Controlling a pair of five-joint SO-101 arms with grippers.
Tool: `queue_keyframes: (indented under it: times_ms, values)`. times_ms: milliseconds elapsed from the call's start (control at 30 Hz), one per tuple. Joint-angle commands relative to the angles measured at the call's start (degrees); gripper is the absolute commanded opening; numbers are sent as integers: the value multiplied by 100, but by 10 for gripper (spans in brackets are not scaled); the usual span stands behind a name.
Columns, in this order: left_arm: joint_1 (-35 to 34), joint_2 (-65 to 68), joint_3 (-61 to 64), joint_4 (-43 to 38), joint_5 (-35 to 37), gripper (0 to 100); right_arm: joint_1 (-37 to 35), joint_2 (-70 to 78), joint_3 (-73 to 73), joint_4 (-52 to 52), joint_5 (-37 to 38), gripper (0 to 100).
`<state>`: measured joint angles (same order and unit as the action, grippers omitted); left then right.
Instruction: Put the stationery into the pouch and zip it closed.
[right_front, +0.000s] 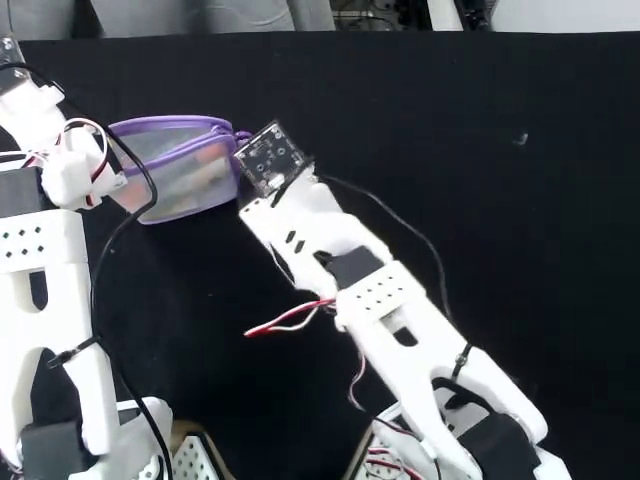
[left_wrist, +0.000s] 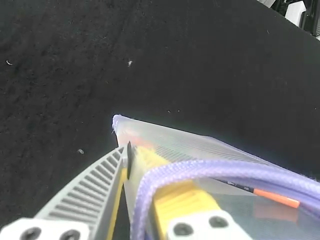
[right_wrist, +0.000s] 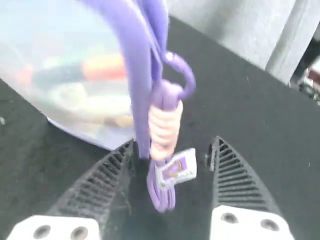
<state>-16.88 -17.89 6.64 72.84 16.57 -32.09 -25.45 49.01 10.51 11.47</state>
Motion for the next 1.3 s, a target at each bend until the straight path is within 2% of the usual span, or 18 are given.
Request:
queue_keyframes:
  times_ms: [0, 133, 433, 733, 1033, 1267]
  values:
    - [-163, 167, 207, -193, 35, 29, -202, -286, -22, -431, 26, 230]
    - [-163, 167, 207, -193, 35, 29, -316, -286, -31, -695, 9, 230]
    - [-180, 167, 215, -193, 35, 29, -97, 523, -84, -1266, 44, 229]
    - [-198, 167, 215, -193, 35, 29, -97, -505, -40, 53, 9, 229]
    - [-180, 167, 215, -193, 35, 29, -88, -295, 198, -615, 35, 226]
    - [-189, 167, 215, -193, 35, 29, 123, -207, 75, -633, 26, 81]
